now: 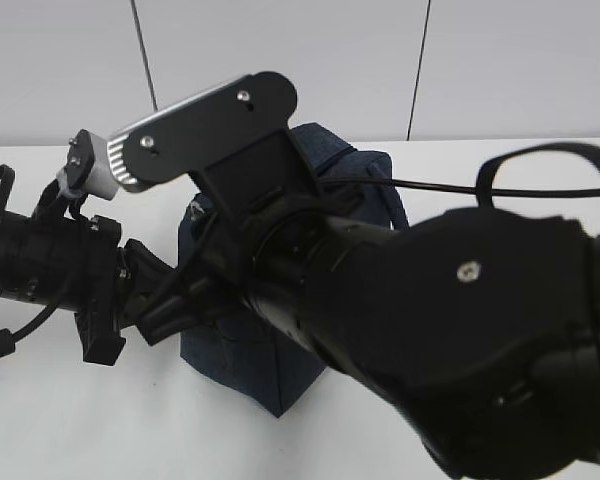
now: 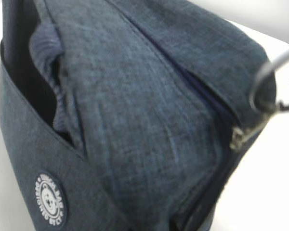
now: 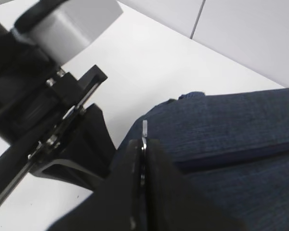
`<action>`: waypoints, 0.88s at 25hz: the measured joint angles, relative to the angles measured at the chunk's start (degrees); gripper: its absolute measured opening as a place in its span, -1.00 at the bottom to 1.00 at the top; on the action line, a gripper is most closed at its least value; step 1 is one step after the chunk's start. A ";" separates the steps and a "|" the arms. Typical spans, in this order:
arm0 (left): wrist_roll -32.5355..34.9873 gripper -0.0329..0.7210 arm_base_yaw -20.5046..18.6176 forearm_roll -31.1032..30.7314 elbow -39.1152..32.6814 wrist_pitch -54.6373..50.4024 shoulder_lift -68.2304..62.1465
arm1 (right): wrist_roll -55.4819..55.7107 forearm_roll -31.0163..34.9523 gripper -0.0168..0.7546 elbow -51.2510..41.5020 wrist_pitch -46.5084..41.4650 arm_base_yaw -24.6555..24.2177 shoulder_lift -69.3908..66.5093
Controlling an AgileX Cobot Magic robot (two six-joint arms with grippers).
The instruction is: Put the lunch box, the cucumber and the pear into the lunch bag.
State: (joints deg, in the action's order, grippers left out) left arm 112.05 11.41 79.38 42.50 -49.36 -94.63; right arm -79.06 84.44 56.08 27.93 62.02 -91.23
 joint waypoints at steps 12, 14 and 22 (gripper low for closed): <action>-1.31 -0.88 0.00 -1.89 -0.12 1.48 0.00 | -12.99 15.72 -0.96 6.33 -5.27 -11.52 0.49; -1.35 -0.88 0.00 -1.89 -0.29 1.88 0.00 | -14.63 18.62 -0.96 6.94 -6.39 -14.21 0.72; -1.89 -0.88 0.00 -1.84 -0.55 2.07 0.00 | -16.82 20.53 -0.96 7.37 -18.74 -30.02 0.39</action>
State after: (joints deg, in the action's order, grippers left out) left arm 110.16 11.41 77.55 41.95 -47.29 -94.63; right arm -95.89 104.97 63.45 9.19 32.00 -90.83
